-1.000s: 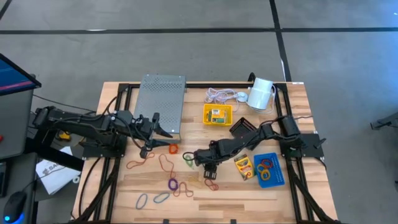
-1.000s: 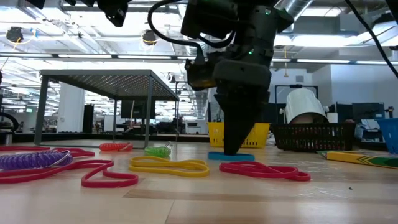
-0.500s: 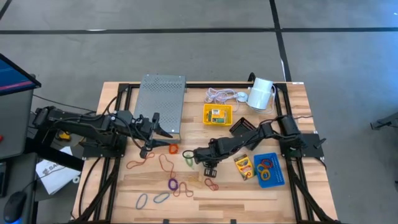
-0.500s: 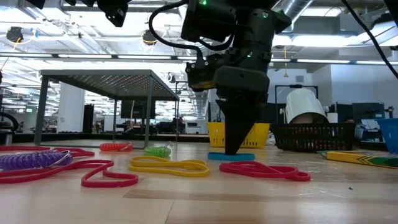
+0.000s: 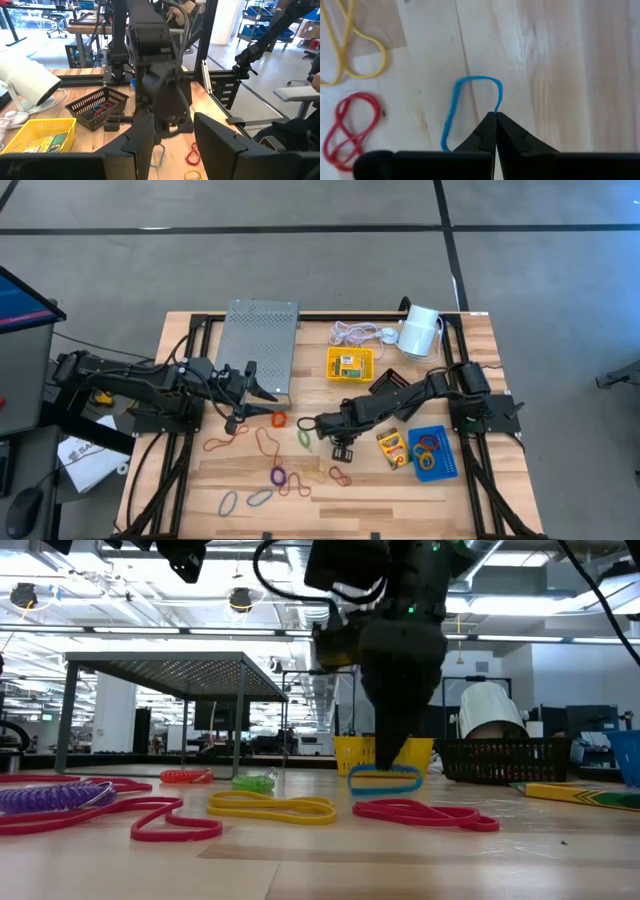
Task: Pick & Place Office Desk Supplies
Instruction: Put the blue rubber band into the black bin
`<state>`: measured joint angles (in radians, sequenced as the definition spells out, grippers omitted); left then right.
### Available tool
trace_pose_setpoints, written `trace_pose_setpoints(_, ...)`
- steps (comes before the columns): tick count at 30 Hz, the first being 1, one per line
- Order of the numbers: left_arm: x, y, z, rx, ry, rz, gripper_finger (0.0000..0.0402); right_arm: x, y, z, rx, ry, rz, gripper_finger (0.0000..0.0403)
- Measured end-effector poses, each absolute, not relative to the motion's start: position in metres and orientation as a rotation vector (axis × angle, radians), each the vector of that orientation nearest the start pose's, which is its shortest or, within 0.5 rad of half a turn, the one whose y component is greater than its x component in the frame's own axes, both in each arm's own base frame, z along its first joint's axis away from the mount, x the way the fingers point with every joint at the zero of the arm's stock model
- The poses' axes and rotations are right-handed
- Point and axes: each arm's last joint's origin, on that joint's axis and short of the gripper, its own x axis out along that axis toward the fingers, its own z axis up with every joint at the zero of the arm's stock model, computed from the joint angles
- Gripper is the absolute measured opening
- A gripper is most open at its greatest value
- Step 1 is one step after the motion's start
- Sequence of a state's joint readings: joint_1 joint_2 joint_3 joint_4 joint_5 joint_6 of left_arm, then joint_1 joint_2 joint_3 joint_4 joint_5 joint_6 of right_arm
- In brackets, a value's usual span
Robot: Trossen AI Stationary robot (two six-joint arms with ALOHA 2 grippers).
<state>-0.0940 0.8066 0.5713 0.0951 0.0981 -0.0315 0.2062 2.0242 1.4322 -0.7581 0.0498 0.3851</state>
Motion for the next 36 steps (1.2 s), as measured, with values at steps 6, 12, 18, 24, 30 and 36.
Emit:
trace_pose_setpoints(6,0.184,-0.02,0.282,-0.032,0.143,-0.19,0.0135,0.376,0.077,0.19,0.164,1.295,-0.123,0.0)
trace_pose_setpoints(12,0.184,-0.02,0.282,-0.032,0.144,-0.19,0.0135,0.358,0.07,0.23,0.158,1.236,-0.176,0.0)
trace_pose_setpoints(18,0.184,-0.02,0.282,-0.034,0.141,-0.189,0.0135,0.325,0.058,0.27,0.155,1.23,-0.286,0.0)
trace_pose_setpoints(24,0.184,-0.02,0.283,-0.035,0.136,-0.19,0.0135,0.286,0.045,0.299,0.15,1.268,-0.445,0.0)
trace_pose_setpoints(30,0.184,-0.02,0.283,-0.035,0.126,-0.19,0.0135,0.251,0.031,0.312,0.197,1.255,-0.515,0.0)
trace_pose_setpoints(36,0.185,-0.02,0.278,-0.035,0.102,-0.19,0.0135,0.213,0.011,0.296,0.308,1.187,-0.582,0.0)
